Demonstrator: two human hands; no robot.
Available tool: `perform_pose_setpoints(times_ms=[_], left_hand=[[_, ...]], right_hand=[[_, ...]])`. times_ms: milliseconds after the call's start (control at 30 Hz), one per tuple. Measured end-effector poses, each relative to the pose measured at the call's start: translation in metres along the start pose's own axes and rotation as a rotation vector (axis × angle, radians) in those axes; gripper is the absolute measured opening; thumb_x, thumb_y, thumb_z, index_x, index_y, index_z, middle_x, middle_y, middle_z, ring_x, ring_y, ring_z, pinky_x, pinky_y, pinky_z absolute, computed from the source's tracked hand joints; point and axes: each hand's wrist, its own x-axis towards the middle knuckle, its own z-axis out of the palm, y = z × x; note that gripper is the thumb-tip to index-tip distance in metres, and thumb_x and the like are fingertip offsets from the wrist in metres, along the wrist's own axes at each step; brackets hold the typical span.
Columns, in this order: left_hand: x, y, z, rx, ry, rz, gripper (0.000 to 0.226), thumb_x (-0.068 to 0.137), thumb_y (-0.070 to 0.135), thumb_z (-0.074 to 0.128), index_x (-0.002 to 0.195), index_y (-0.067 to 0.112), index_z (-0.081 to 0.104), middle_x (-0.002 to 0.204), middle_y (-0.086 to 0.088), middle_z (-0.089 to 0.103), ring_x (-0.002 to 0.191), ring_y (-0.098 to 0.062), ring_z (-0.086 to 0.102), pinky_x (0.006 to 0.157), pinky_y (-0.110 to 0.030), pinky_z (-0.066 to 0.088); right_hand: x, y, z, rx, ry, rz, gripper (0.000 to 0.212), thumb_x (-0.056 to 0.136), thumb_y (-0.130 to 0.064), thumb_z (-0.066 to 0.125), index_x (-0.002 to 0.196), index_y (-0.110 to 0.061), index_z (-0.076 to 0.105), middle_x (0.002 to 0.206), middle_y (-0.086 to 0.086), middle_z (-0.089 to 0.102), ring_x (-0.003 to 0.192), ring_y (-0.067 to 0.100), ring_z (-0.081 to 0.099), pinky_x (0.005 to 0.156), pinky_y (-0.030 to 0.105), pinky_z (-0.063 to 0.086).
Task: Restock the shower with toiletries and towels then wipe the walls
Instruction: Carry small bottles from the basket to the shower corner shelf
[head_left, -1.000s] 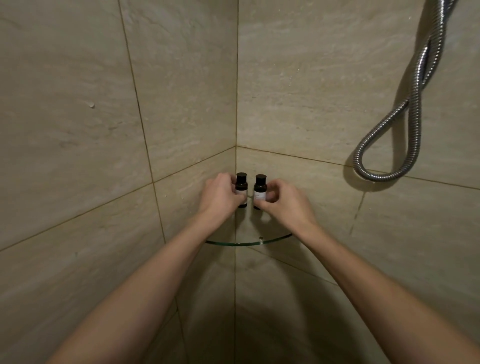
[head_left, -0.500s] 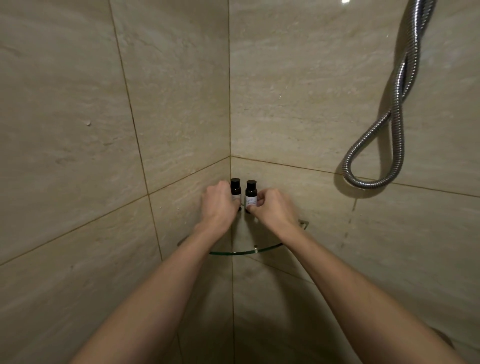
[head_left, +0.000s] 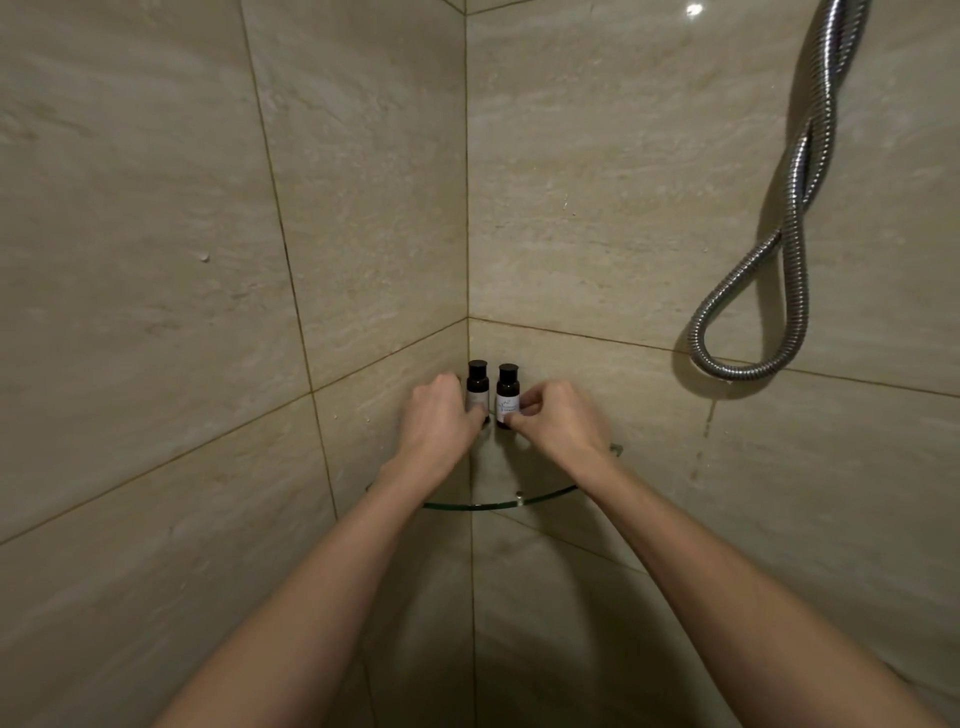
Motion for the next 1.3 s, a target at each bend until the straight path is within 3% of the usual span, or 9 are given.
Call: perform_pose_setpoints(times_ms=[67,233,367,567,767,900,1000,1133,1300], left_hand=[[-0.019,0.001,-0.011,-0.070,0.023,0.063,0.034,0.098,0.026,0.064,0.130,0.014,0.062,0.116,-0.003,0.071,0.097,-0.012,0.067,0.077,-0.014,0.050],[-0.062,0.001,-0.022,-0.253,0.038,0.261,0.027,0.098,0.024,0.062,0.124,0.019,0.066,0.118,0.005,0.071,0.102,-0.002,0.065,0.092,-0.023,0.056],[-0.088,0.007,-0.002,-0.255,0.109,0.468,0.018,0.094,0.022,0.064,0.109,0.017,0.071,0.105,0.006,0.073,0.097,-0.009,0.066,0.086,-0.033,0.054],[-0.143,0.020,0.048,-0.240,0.082,0.725,0.013,0.090,0.022,0.064,0.097,0.013,0.071,0.092,0.000,0.070,0.090,-0.020,0.061,0.081,-0.032,0.049],[-0.219,-0.018,0.127,-0.124,-0.385,0.603,0.044,0.085,0.046,0.043,0.104,0.019,0.072,0.101,0.002,0.073,0.098,-0.025,0.066,0.084,-0.036,0.051],[-0.282,-0.070,0.166,-0.095,-0.782,0.423,0.039,0.094,0.045,0.053,0.123,0.022,0.066,0.120,0.003,0.069,0.113,-0.019,0.062,0.095,-0.034,0.050],[-0.335,-0.117,0.187,-0.056,-1.016,0.338,0.035,0.095,0.039,0.061,0.124,0.020,0.064,0.121,0.002,0.068,0.112,-0.019,0.063,0.095,-0.035,0.051],[-0.404,-0.177,0.188,-0.002,-1.231,0.206,0.029,0.095,0.032,0.065,0.121,0.019,0.065,0.114,0.002,0.069,0.102,-0.018,0.068,0.086,-0.028,0.052],[-0.457,-0.244,0.181,0.131,-1.366,0.088,0.027,0.098,0.028,0.064,0.120,0.012,0.066,0.113,-0.005,0.069,0.106,-0.021,0.065,0.083,-0.026,0.046]], right_hand=[[-0.005,0.005,-0.006,0.051,0.022,-0.019,0.031,0.087,-0.040,0.073,0.112,-0.023,0.070,0.098,-0.010,0.074,0.090,0.009,0.069,0.079,0.038,0.060],[-0.027,0.013,-0.028,0.142,0.125,-0.052,0.011,0.087,-0.035,0.067,0.096,-0.029,0.072,0.084,-0.018,0.069,0.083,0.004,0.067,0.076,0.035,0.059],[-0.056,0.030,-0.038,0.234,0.246,-0.025,0.012,0.083,-0.035,0.065,0.082,-0.025,0.070,0.072,-0.012,0.067,0.073,0.012,0.066,0.071,0.037,0.056],[-0.134,0.081,-0.036,0.274,0.364,0.075,0.015,0.082,-0.036,0.062,0.081,-0.022,0.067,0.066,-0.008,0.064,0.061,0.012,0.060,0.063,0.038,0.053],[-0.248,0.155,-0.016,0.156,0.181,0.359,0.009,0.084,-0.033,0.067,0.087,-0.025,0.071,0.073,-0.013,0.068,0.066,0.005,0.064,0.069,0.028,0.052],[-0.344,0.197,0.005,0.093,-0.110,0.576,0.014,0.087,-0.028,0.070,0.099,-0.021,0.074,0.085,-0.012,0.070,0.076,0.007,0.065,0.075,0.021,0.046],[-0.424,0.222,0.023,0.088,-0.314,0.758,0.016,0.091,-0.032,0.069,0.100,-0.020,0.070,0.101,-0.006,0.072,0.093,0.013,0.067,0.084,0.025,0.050],[-0.535,0.243,0.051,0.151,-0.419,0.995,0.012,0.087,-0.035,0.071,0.081,-0.029,0.063,0.092,-0.004,0.071,0.092,0.017,0.068,0.083,0.029,0.052],[-0.638,0.234,0.066,0.238,-0.424,1.187,0.012,0.093,-0.029,0.067,0.083,-0.027,0.062,0.085,-0.006,0.066,0.081,0.013,0.062,0.071,0.027,0.047]])
